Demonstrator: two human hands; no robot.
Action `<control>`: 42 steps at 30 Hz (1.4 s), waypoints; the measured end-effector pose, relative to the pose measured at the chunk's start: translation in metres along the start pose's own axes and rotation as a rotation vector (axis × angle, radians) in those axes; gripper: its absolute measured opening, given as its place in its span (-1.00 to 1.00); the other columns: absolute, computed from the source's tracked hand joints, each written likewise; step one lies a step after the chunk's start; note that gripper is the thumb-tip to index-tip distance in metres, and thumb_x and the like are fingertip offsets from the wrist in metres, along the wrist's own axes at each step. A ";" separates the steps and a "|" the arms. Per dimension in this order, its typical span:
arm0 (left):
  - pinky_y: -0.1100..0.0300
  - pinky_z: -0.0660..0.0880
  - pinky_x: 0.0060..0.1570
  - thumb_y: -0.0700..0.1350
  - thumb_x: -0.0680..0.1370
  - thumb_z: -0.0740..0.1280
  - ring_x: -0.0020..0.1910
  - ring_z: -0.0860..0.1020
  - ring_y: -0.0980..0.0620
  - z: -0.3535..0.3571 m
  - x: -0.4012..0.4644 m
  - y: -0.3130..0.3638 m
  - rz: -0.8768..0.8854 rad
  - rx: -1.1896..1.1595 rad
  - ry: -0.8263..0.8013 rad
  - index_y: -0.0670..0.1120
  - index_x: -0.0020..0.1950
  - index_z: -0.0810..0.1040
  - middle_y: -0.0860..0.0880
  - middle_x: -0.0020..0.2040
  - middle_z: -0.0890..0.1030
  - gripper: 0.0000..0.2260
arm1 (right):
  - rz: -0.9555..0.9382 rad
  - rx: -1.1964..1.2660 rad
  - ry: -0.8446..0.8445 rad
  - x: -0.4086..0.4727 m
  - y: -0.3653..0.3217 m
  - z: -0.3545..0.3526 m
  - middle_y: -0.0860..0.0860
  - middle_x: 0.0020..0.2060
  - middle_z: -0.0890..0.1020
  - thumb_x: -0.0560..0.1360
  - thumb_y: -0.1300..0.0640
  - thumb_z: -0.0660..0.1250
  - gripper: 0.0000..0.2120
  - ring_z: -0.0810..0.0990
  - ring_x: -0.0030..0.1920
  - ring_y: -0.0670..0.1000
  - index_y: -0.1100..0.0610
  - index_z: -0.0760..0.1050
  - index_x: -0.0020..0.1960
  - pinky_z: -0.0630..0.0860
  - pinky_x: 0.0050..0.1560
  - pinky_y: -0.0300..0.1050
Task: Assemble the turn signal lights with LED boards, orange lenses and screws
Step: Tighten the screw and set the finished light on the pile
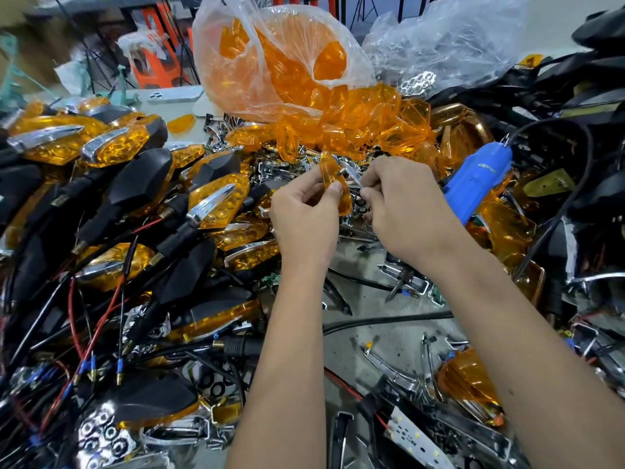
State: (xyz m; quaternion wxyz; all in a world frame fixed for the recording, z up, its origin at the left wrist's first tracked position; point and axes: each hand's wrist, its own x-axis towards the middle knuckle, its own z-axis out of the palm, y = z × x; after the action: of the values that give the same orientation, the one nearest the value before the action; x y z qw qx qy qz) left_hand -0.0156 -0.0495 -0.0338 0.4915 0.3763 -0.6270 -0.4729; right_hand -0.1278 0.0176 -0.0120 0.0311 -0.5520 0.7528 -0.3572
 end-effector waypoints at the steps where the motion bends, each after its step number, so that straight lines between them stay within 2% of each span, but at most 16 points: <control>1: 0.06 0.67 -0.07 -0.25 0.58 0.43 -0.15 0.68 0.14 0.001 0.000 -0.001 0.027 0.041 0.008 0.29 -0.18 0.68 0.19 -0.22 0.71 -0.61 | 0.008 0.002 0.009 0.000 0.000 0.000 0.10 -0.06 0.60 0.64 0.24 0.32 -0.95 0.62 -0.07 0.11 0.19 0.56 0.04 0.61 -0.05 0.03; 4: -0.04 0.64 -0.13 -0.20 0.58 0.42 -0.20 0.63 0.01 0.004 -0.003 -0.002 0.152 0.194 0.036 -0.02 0.05 0.74 0.05 -0.21 0.69 -0.86 | 0.061 0.040 0.014 -0.001 -0.001 -0.001 0.06 -0.10 0.63 0.64 0.22 0.34 -0.95 0.62 -0.08 0.07 0.16 0.58 0.03 0.53 -0.08 -0.07; 6: -0.06 0.63 -0.13 -0.21 0.57 0.42 -0.20 0.62 0.01 0.005 -0.004 -0.002 0.195 0.243 0.088 -0.11 0.07 0.73 0.04 -0.22 0.68 -0.87 | 0.061 0.045 0.021 -0.001 -0.001 -0.001 0.08 -0.08 0.64 0.65 0.22 0.33 -0.95 0.62 -0.09 0.06 0.15 0.58 0.04 0.55 -0.08 -0.04; 8: -0.13 0.65 -0.10 -0.22 0.56 0.41 -0.15 0.65 -0.09 0.006 -0.005 0.000 0.172 0.166 0.072 0.02 -0.05 0.73 -0.01 -0.21 0.70 -0.84 | 0.025 0.007 0.034 -0.001 -0.002 -0.001 0.10 -0.06 0.62 0.65 0.23 0.31 -0.95 0.59 -0.08 0.08 0.17 0.55 0.03 0.59 -0.04 0.06; 11: -0.10 0.67 0.05 -0.25 0.58 0.39 -0.08 0.68 -0.07 0.005 -0.004 0.005 0.040 -0.013 0.025 0.34 -0.20 0.66 0.09 -0.16 0.72 -0.56 | -0.041 -0.067 0.038 -0.002 -0.002 0.002 0.13 -0.02 0.57 0.64 0.27 0.30 -0.98 0.54 -0.06 0.10 0.20 0.50 0.05 0.51 -0.08 0.04; 14: 0.19 0.64 -0.05 -0.28 0.61 0.36 -0.11 0.61 0.16 0.008 -0.005 0.007 -0.040 -0.130 -0.009 0.33 -0.28 0.69 0.18 -0.18 0.70 -0.50 | -0.056 -0.133 0.020 -0.002 -0.002 0.008 0.09 -0.01 0.51 0.62 0.30 0.31 -0.93 0.43 -0.07 0.04 0.19 0.48 0.08 0.29 -0.10 -0.09; 16: 0.31 0.58 -0.07 -0.28 0.62 0.36 -0.12 0.61 0.23 0.010 -0.007 0.007 -0.068 -0.168 -0.005 0.33 -0.28 0.70 0.22 -0.18 0.71 -0.49 | -0.029 -0.128 0.008 -0.002 -0.003 0.010 0.05 -0.03 0.48 0.62 0.31 0.33 -0.91 0.41 -0.07 0.01 0.19 0.49 0.09 0.26 -0.10 -0.13; 18: 0.22 0.60 -0.06 -0.26 0.61 0.39 -0.14 0.59 0.17 0.012 -0.008 0.005 -0.069 -0.183 0.020 0.28 -0.27 0.71 0.17 -0.20 0.70 -0.55 | -0.020 -0.071 -0.004 -0.002 -0.004 0.009 0.05 -0.05 0.52 0.62 0.29 0.33 -0.94 0.43 -0.07 0.01 0.19 0.52 0.07 0.27 -0.09 -0.18; 20: 0.02 0.61 -0.06 -0.21 0.58 0.47 -0.15 0.56 0.07 0.012 -0.006 0.003 -0.047 -0.203 0.055 0.15 -0.17 0.73 0.02 -0.20 0.68 -0.74 | -0.037 -0.005 0.000 -0.001 -0.006 0.007 0.05 -0.13 0.54 0.62 0.29 0.32 -0.92 0.44 -0.12 0.03 0.16 0.51 -0.04 0.25 -0.14 -0.19; 23: 0.14 0.61 -0.14 -0.24 0.53 0.53 -0.20 0.60 0.07 0.008 -0.003 0.002 -0.066 -0.235 0.045 0.01 -0.12 0.73 -0.09 -0.21 0.71 -0.86 | -0.022 0.055 -0.008 -0.002 -0.007 0.005 0.02 -0.21 0.56 0.60 0.25 0.38 -0.83 0.54 -0.20 0.04 0.12 0.43 -0.11 0.40 -0.18 -0.16; 26: 0.31 0.52 -0.28 -0.24 0.53 0.51 -0.28 0.61 0.16 0.000 0.001 0.000 -0.218 -0.312 0.012 -0.01 -0.12 0.73 0.01 -0.25 0.72 -0.87 | 0.130 0.403 -0.064 -0.004 -0.002 0.000 0.12 -0.20 0.60 0.53 0.20 0.52 -0.80 0.64 -0.32 0.01 0.20 0.49 -0.03 0.66 -0.34 -0.08; 28: 0.28 0.52 -0.25 -0.22 0.57 0.48 -0.26 0.61 0.14 -0.003 0.003 0.000 -0.296 -0.387 -0.039 -0.07 -0.06 0.72 0.03 -0.22 0.71 -0.94 | 0.192 0.604 -0.088 -0.003 0.003 -0.006 0.17 -0.19 0.56 0.51 0.17 0.55 -0.75 0.58 -0.30 0.07 0.20 0.49 0.02 0.69 -0.36 0.05; 31: 0.21 0.56 -0.16 -0.23 0.61 0.42 -0.25 0.61 0.09 -0.003 0.006 0.004 -0.356 -0.536 -0.079 -0.13 -0.02 0.67 0.02 -0.22 0.68 -0.96 | 0.225 0.760 -0.115 -0.001 0.013 -0.011 0.09 -0.20 0.62 0.49 0.15 0.57 -0.72 0.61 -0.25 -0.02 0.18 0.53 0.08 0.65 -0.34 -0.01; 35: 0.12 0.54 -0.01 -0.26 0.59 0.43 -0.19 0.60 0.07 -0.001 0.005 0.004 -0.346 -0.569 -0.130 -0.16 0.00 0.65 0.00 -0.20 0.68 -0.97 | 0.157 0.724 -0.103 -0.001 0.019 -0.012 0.07 -0.23 0.65 0.42 0.09 0.63 -0.75 0.63 -0.23 -0.02 0.15 0.63 -0.02 0.68 -0.30 -0.03; 38: 0.16 0.56 -0.06 -0.21 0.46 0.52 -0.18 0.64 0.07 -0.003 0.004 0.004 -0.338 -0.583 -0.155 -0.17 0.10 0.61 -0.03 -0.14 0.70 -0.75 | 0.091 0.647 -0.044 -0.001 0.021 -0.011 0.00 -0.25 0.69 0.40 0.08 0.65 -0.81 0.62 -0.24 -0.06 0.08 0.66 -0.10 0.65 -0.18 -0.14; 42: 0.13 0.58 -0.04 -0.17 0.32 0.57 -0.08 0.68 -0.03 -0.008 0.003 0.002 -0.293 -0.528 -0.189 -0.14 0.06 0.60 -0.13 -0.08 0.73 -0.65 | 0.095 0.623 -0.080 0.000 0.024 -0.013 0.00 -0.23 0.62 0.44 0.06 0.61 -0.77 0.56 -0.25 -0.10 0.02 0.68 0.06 0.59 -0.15 -0.18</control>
State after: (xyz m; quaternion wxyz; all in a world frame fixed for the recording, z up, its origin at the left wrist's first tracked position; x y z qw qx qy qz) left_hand -0.0082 -0.0539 -0.0303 0.4384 0.2766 -0.4646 -0.7179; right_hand -0.1529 0.0278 -0.0160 0.2450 -0.4939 0.6302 -0.5467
